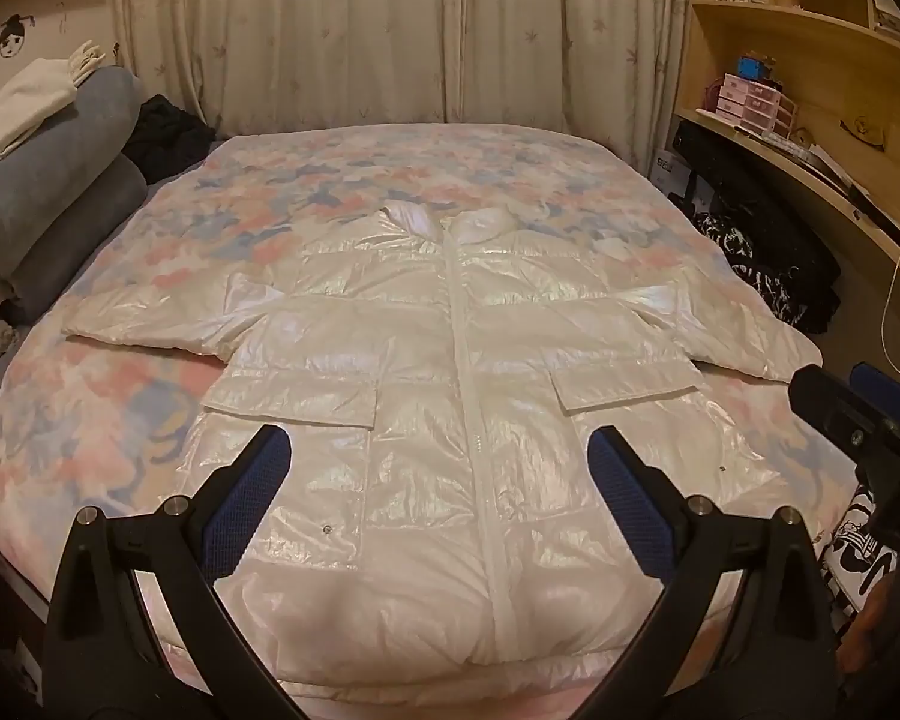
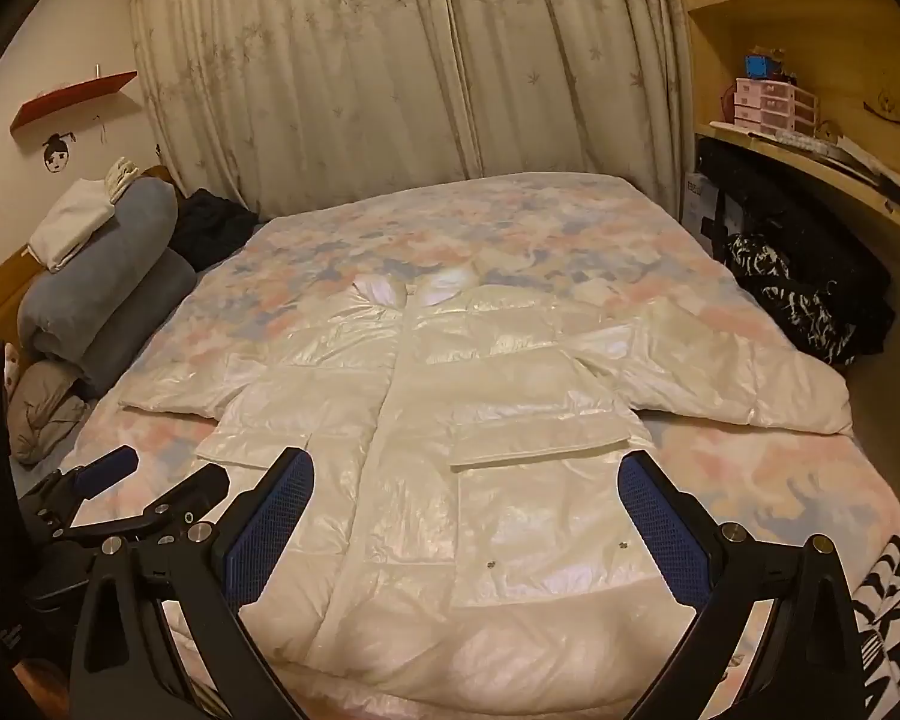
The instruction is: Fold large clothes
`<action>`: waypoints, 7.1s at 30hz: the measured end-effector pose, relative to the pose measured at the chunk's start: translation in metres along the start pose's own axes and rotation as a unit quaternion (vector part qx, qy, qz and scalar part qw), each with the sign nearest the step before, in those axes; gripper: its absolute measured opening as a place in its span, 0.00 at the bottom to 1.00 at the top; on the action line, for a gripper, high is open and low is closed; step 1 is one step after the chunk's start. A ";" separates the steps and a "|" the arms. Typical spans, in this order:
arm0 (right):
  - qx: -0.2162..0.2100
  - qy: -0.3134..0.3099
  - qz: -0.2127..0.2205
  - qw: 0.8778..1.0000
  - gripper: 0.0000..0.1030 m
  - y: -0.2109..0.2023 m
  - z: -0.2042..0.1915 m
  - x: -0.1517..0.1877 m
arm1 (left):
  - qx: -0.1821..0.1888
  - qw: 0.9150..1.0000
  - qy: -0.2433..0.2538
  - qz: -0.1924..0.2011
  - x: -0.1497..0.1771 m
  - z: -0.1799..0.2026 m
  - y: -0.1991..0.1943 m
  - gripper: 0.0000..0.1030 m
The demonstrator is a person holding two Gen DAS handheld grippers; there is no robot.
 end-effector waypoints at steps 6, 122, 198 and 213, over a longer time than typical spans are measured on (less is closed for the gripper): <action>0.014 -0.005 -0.004 1.000 0.99 -0.007 0.003 -0.006 | 0.002 1.000 -0.005 0.001 0.001 -0.005 0.002 0.96; -0.115 -0.053 -0.092 0.988 0.58 0.306 0.131 -0.094 | 0.054 0.989 -0.088 -0.109 -0.066 0.005 0.270 0.42; -0.028 0.159 -0.180 0.970 0.34 0.449 0.348 -0.046 | -0.019 0.992 0.010 -0.128 -0.111 -0.033 0.420 0.16; -0.022 0.018 -0.123 0.992 0.49 0.355 0.206 -0.096 | 0.001 0.997 -0.022 -0.078 -0.146 -0.014 0.360 0.19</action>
Point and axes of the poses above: each gripper's, at about its wrist camera, not at the fingertips, and y roughly the way its jaws point, z to its right, x to its underside, the point moved 6 cm from there along y, roughly the way its jaws point, and after that the axes turned 11 degrees about -y, right-handed, at the moved point
